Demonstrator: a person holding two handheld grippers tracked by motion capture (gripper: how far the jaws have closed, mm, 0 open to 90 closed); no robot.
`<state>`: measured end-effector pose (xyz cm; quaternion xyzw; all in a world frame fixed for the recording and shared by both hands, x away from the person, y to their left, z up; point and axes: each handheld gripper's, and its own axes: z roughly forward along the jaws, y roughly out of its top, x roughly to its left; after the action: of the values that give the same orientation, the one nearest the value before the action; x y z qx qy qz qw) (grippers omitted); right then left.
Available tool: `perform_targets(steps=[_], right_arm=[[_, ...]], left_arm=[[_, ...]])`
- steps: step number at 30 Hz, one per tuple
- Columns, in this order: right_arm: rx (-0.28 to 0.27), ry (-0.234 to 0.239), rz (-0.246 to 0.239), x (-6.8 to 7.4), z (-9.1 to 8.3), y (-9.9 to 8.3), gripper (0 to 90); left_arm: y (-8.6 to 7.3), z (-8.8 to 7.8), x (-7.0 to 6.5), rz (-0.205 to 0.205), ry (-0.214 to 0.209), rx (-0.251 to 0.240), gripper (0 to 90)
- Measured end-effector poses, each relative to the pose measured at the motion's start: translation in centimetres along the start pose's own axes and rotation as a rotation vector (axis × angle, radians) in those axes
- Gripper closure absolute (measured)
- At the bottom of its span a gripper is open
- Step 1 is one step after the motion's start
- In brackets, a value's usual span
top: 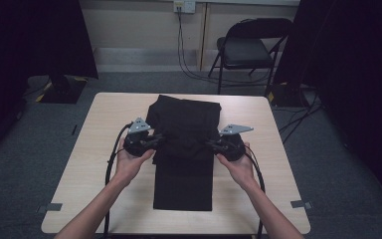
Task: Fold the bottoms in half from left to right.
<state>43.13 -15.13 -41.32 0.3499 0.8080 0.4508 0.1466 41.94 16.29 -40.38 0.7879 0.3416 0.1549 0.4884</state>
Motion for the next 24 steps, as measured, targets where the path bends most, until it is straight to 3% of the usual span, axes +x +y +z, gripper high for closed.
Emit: perform_targets(steps=[2, 4, 7, 10, 12, 14, 16, 18, 21, 24], right_arm=[[0.016, 0.0, -0.022, 0.6, -0.6, -0.8, 87.1], [0.041, 0.015, -0.019, 1.0, -0.7, -2.0, 87.0], [0.111, 0.04, -0.019, 1.7, -0.1, -4.4, 86.8], [0.19, 0.06, -0.035, 2.4, 1.1, -6.8, 86.0], [0.231, 0.055, -0.053, 2.6, 1.6, -7.6, 80.9], [0.23, 0.062, -0.042, 2.4, 1.4, -7.7, 76.1], [0.192, 0.078, -0.026, 2.0, 0.7, -7.5, 66.7], [0.159, 0.065, -0.004, 1.5, 0.0, -7.0, 57.7], [0.092, 0.048, 0.041, 0.4, -1.1, -6.1, 59.6], [0.089, 0.004, 0.034, -0.7, -0.9, -5.5, 61.1]], left_arm=[[-1.1, -0.5, -1.0, 0.035, -0.02, 0.032, 86.7], [-2.9, -0.5, -1.6, 0.019, -0.047, 0.081, 86.6], [-6.1, 0.1, -2.5, 0.036, -0.07, 0.19, 85.9], [-8.5, 0.9, -2.8, 0.002, -0.097, 0.253, 83.8], [-8.1, 0.6, -2.8, 0.001, -0.117, 0.256, 77.6], [-7.8, 0.1, -2.4, -0.007, -0.12, 0.231, 68.9], [-7.6, -0.5, -1.9, -0.013, -0.131, 0.204, 62.9], [-7.0, -1.0, -1.3, -0.025, -0.139, 0.162, 58.5], [-6.1, -1.3, -0.3, -0.056, -0.107, 0.121, 57.8], [-5.7, -0.2, 1.0, -0.068, -0.034, 0.143, 60.5]])
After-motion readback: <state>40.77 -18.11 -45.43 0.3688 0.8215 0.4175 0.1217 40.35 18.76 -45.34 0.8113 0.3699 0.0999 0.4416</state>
